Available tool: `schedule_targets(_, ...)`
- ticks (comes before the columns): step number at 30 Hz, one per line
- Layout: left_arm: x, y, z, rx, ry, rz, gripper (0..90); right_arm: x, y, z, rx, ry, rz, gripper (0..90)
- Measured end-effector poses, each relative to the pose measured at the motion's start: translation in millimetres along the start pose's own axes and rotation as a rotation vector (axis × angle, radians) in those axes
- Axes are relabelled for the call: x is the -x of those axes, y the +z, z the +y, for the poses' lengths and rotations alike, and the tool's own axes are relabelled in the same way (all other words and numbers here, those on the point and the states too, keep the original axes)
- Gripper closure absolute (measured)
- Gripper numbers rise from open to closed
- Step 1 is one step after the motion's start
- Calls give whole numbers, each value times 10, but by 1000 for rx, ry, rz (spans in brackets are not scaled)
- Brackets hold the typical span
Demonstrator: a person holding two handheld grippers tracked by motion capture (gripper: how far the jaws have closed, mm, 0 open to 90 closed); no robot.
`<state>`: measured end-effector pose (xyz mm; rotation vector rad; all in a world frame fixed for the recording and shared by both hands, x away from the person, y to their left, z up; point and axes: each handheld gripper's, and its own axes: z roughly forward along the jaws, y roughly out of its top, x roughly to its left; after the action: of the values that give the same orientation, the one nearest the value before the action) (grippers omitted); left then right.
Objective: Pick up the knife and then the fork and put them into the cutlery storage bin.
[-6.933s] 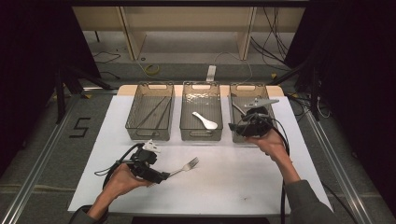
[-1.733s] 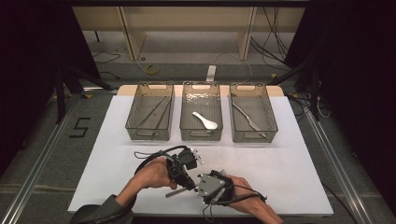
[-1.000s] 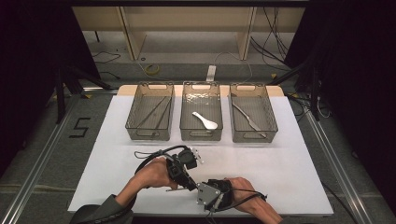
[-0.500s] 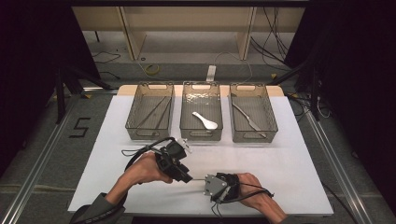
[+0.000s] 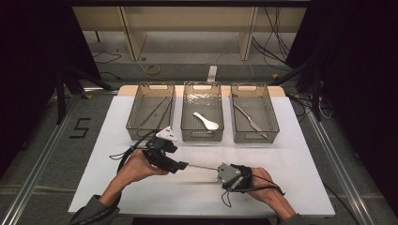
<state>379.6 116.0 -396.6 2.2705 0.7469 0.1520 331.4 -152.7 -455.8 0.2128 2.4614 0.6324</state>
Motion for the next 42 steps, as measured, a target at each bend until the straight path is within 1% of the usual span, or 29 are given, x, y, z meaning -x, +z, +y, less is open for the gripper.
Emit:
schedule_targets(1, -6, -8, -17, 17, -9, 6, 231, 13, -2, -12, 2, 17, -6, 881)
schedule_targets(3, -21, -19, -54, 55, -14, 23, 217, 47, -5, -39, 9, 38, -15, 880)
schedule_targets(4, -28, -26, -74, 72, -20, 28, 210, 68, -11, -54, 4, 39, -19, 881)
schedule_targets(5, -37, -29, -97, 90, -29, 28, 206, 76, -12, -65, 5, 55, -23, 880)
schedule_targets(7, -53, -35, -147, 116, -48, 39, 197, 105, -14, -91, 5, 64, -34, 880)
schedule_targets(9, -75, -47, -196, 135, -56, 48, 187, 127, -23, -110, 2, 83, -36, 880)
schedule_targets(13, -105, -85, -285, 193, -85, 61, 180, 182, -37, -145, 8, 105, -45, 880)
schedule_targets(16, -120, -115, -338, 219, -93, 73, 173, 204, -45, -167, 3, 119, -52, 880)
schedule_targets(21, -147, -153, -419, 244, -114, 93, 163, 262, -55, -204, 12, 142, -59, 880)
schedule_targets(22, -151, -162, -434, 248, -119, 93, 159, 272, -56, -210, 15, 157, -61, 880)
schedule_targets(27, -140, -214, -481, 284, -136, 101, 158, 338, -80, -269, 24, 196, -64, 880)
schedule_targets(28, -136, -224, -488, 286, -131, 103, 157, 352, -83, -280, 26, 210, -62, 880)
schedule_targets(31, -122, -232, -508, 294, -135, 110, 157, 412, -99, -314, 29, 244, -63, 880)
schedule_targets(32, -120, -235, -512, 295, -135, 113, 157, 432, -105, -325, 34, 264, -63, 880)
schedule_targets(37, -122, -234, -533, 312, -133, 120, 155, 522, -145, -369, 51, 334, -66, 880)
schedule_targets(39, -126, -235, -537, 321, -133, 120, 155, 556, -156, -382, 54, 355, -65, 880)
schedule_targets(42, -121, -245, -543, 335, -130, 121, 155, 614, -168, -397, 55, 386, -76, 879)
